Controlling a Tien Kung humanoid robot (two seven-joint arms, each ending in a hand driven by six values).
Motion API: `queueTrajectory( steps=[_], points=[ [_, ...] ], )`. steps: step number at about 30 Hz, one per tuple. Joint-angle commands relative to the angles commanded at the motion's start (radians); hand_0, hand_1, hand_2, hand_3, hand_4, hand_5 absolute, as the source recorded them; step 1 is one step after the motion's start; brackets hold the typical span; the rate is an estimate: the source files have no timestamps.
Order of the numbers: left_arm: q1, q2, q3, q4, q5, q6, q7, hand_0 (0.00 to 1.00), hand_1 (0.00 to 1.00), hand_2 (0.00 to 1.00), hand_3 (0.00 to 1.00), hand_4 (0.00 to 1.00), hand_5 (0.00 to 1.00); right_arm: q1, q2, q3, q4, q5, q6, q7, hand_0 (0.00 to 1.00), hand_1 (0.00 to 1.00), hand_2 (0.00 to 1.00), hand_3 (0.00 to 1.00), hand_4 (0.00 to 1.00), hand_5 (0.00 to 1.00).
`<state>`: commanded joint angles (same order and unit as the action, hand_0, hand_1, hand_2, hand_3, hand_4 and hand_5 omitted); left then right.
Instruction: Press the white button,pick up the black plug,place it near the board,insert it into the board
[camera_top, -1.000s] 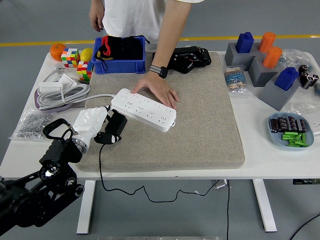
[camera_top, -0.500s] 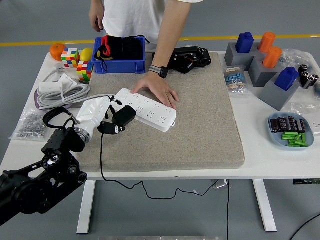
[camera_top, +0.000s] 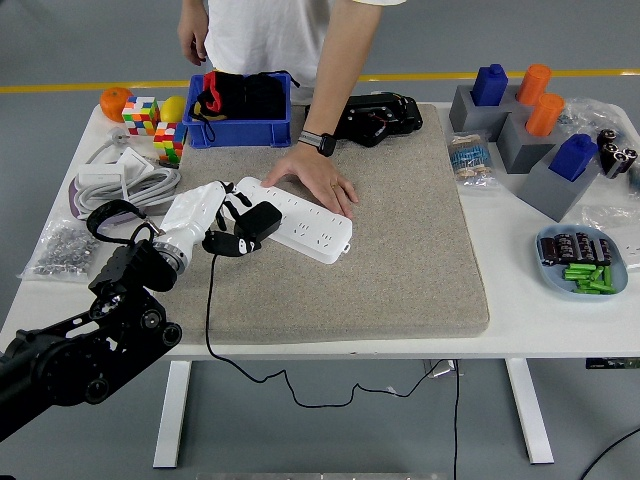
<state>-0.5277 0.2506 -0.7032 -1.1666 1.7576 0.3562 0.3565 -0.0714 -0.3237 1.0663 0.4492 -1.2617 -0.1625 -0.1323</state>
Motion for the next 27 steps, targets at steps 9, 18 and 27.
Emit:
queueTrajectory(
  steps=[9,18,27],
  points=[
    [0.001,-0.014,-0.041,-0.006,0.0,0.025,-0.017,0.158,0.325,0.362,0.564,0.78,0.002,0.0,0.001,-0.001,-0.001,0.0,0.0,0.0,0.69,0.618,0.628,0.568,0.666,0.244],
    [-0.035,-0.057,-0.039,0.075,-0.018,0.05,-0.041,0.157,0.32,0.358,0.562,0.778,0.003,0.003,-0.001,-0.006,0.001,0.001,-0.001,0.0,0.69,0.618,0.626,0.567,0.664,0.244],
    [-0.069,-0.093,-0.022,0.182,-0.016,0.064,-0.054,0.157,0.324,0.359,0.562,0.775,0.006,0.005,-0.001,-0.007,0.001,0.002,-0.001,0.0,0.69,0.616,0.626,0.566,0.664,0.243]
  ],
)
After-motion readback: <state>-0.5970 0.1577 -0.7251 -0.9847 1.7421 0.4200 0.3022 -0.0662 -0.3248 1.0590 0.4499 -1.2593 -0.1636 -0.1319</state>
